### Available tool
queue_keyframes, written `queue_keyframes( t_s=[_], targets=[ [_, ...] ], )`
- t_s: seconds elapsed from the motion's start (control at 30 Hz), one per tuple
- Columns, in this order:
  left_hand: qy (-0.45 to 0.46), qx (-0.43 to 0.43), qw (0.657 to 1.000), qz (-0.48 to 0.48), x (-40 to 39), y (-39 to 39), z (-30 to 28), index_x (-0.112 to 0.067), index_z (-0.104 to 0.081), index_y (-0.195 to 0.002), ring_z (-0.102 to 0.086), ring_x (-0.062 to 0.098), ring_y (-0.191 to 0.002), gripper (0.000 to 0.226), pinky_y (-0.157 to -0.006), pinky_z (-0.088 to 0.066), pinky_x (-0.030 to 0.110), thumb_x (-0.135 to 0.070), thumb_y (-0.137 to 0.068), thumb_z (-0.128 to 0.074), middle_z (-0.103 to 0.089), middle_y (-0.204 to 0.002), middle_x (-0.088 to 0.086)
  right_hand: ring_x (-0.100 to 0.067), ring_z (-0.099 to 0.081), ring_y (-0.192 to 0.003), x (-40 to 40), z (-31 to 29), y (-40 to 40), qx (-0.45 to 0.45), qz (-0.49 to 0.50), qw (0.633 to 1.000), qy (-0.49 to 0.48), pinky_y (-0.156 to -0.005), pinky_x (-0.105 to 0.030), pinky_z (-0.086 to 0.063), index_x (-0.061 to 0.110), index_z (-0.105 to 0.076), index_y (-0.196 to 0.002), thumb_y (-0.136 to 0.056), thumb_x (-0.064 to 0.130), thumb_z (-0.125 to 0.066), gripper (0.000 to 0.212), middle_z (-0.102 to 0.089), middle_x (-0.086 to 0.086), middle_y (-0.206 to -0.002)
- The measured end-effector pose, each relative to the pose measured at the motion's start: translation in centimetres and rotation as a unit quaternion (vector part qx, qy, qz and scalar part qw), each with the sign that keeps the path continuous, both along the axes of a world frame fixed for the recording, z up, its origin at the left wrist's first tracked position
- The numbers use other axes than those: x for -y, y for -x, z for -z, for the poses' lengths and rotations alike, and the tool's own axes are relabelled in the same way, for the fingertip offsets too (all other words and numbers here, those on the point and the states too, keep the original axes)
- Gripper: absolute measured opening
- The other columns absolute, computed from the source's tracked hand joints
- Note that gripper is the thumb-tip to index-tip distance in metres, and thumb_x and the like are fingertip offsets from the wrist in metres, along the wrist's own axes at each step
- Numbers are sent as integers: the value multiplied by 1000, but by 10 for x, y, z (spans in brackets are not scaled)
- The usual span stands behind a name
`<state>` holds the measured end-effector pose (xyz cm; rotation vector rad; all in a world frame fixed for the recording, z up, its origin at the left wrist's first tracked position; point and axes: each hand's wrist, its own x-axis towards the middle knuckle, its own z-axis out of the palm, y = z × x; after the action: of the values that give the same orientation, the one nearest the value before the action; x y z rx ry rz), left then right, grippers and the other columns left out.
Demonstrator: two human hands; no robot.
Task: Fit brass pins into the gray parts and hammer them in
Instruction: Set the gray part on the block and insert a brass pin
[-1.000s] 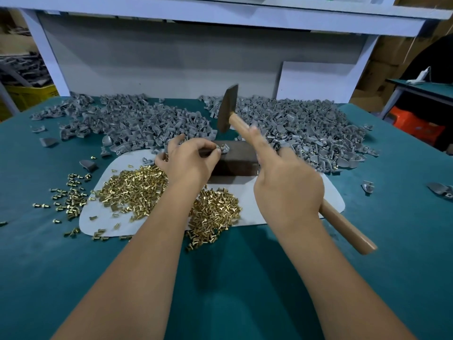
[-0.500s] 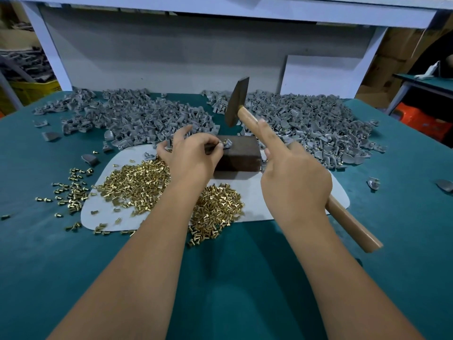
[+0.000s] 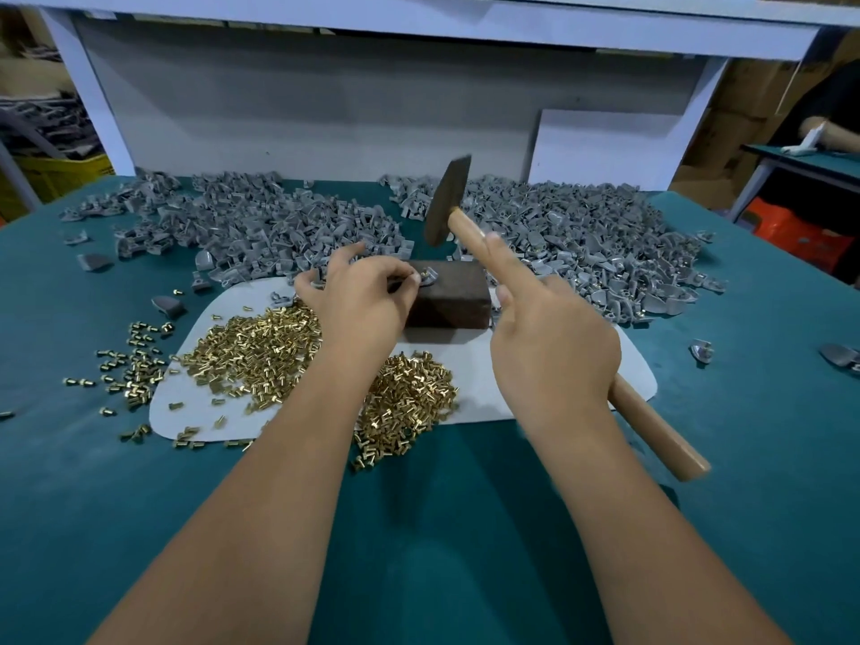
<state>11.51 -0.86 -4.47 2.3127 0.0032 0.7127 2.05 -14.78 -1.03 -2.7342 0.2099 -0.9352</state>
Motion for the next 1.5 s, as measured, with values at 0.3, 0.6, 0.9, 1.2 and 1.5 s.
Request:
queue_keyframes(
  t_s=[0.3,0.6,0.9,1.2,1.5],
  targets=[
    [2,-4,1000,4,-1,2,-1,-36,-78,-91,-34,8,-138,8,-107,-9,44,-36,-87,-71,-67,-118,-12,-13,-20,-48,-2,3,-3,-29,15,999,28,-43,-23,-11,51,-27,-141,-91,16,-54,67,-35,2,-70],
    [7,-11,1000,7,-1,2,-1,-37,-78,-90,-34,11,-138,7,-106,-10,45,-36,-86,-72,-66,-113,-17,-19,-31,-53,0,3,-1,-44,7,999,26,-43,-24,-13,51,-27,-141,-94,18,-50,62,-42,1,-74],
    [6,-21,1000,4,-1,1,-1,-39,-77,-87,-35,11,-136,8,-105,-12,46,-36,-88,-69,-69,-108,-17,-20,-35,-58,0,4,0,-66,0,997,35,-43,-25,-13,50,-26,-142,-93,17,-50,64,-47,-1,-79],
    [12,-17,1000,-5,1,0,0,-39,-77,-88,-37,10,-135,7,-106,-14,48,-36,-88,-70,-68,-115,-15,-16,-26,-49,-3,4,1,-56,7,997,57,-43,-23,-11,48,-27,-142,-89,16,-54,67,-46,-2,-75],
    [9,-11,1000,-10,2,-1,3,-37,-77,-91,-37,10,-136,8,-108,-15,50,-36,-87,-72,-67,-120,-9,-18,-28,-47,-2,1,2,-6,5,999,39,-44,-21,-11,46,-32,-142,-87,14,-59,68,-44,-2,-68]
  ],
)
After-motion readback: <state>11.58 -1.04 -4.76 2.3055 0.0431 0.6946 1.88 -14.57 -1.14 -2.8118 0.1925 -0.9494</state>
